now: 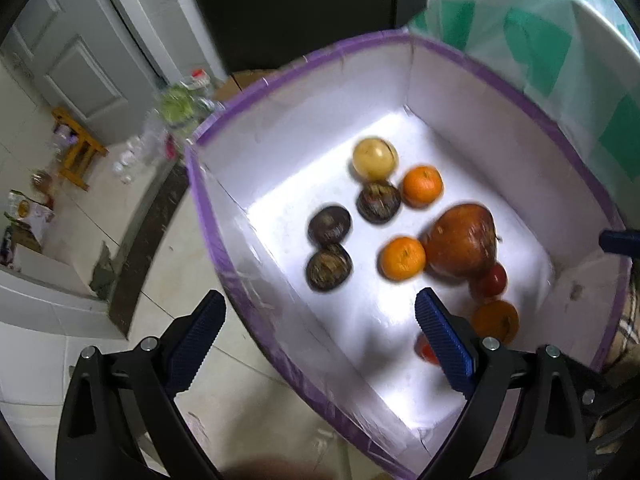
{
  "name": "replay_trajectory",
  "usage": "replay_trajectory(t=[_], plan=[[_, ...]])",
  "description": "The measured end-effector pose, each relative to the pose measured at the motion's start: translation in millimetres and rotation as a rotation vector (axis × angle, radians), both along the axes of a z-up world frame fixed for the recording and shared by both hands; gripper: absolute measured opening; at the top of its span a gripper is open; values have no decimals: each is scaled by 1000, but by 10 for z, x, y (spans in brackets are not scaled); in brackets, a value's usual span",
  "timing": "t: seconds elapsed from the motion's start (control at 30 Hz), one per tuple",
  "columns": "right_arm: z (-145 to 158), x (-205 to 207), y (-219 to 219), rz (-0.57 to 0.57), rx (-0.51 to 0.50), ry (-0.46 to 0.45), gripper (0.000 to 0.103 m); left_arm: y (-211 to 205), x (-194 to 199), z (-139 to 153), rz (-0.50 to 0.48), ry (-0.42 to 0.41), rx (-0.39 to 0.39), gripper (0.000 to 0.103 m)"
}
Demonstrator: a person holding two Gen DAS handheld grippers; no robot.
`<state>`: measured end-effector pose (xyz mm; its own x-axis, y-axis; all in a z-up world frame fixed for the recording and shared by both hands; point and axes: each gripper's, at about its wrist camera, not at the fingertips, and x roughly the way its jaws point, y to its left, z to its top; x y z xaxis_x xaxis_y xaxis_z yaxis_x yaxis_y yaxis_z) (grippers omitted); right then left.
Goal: Organize fruits
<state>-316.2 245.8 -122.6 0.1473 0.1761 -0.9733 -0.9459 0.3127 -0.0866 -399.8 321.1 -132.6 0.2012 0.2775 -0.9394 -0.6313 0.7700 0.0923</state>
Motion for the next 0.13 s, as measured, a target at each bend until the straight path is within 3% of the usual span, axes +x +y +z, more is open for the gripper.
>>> replay_trajectory(t=[0.13], plan=[[7,-24,-10,9,2,0,97,-64,21,-24,-24,21,20,93]])
